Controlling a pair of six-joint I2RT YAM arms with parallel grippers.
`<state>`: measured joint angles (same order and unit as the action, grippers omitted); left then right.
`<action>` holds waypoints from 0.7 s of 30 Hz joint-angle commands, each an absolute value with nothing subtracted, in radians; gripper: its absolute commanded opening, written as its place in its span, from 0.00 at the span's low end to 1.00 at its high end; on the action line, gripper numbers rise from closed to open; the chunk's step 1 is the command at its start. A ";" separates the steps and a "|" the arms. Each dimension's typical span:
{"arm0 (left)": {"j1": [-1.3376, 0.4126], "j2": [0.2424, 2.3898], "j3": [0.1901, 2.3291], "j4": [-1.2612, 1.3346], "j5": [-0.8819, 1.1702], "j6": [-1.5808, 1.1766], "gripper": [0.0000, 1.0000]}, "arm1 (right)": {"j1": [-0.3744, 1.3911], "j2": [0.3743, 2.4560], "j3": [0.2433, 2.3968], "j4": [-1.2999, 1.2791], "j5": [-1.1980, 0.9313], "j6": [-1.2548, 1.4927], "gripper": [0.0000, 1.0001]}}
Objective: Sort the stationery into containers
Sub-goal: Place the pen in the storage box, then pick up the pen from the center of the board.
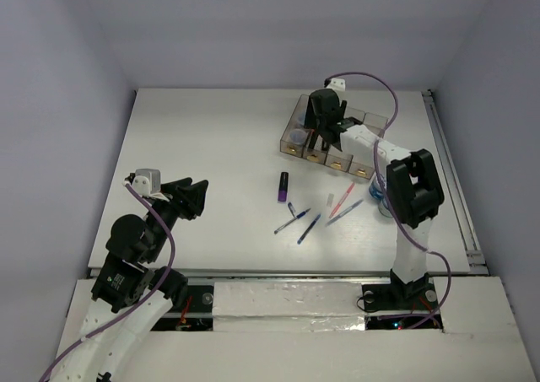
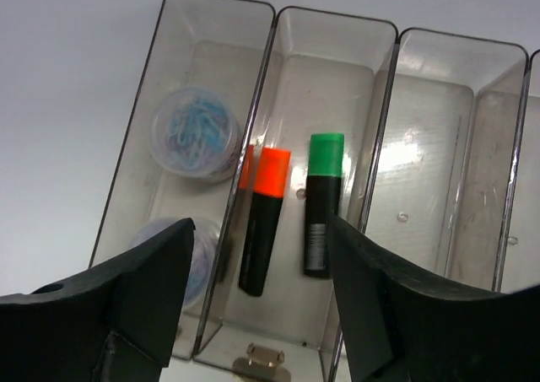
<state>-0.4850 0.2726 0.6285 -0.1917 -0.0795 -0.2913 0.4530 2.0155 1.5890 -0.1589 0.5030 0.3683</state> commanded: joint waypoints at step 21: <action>-0.491 0.288 0.629 -0.138 -0.063 -0.293 0.11 | 0.813 1.859 1.255 -0.173 0.417 0.495 0.65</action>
<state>-0.4850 0.2794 0.6285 -0.1909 -0.0750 -0.2935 0.8253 1.8423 1.2304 -0.1493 0.3962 0.4553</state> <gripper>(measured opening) 0.108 0.646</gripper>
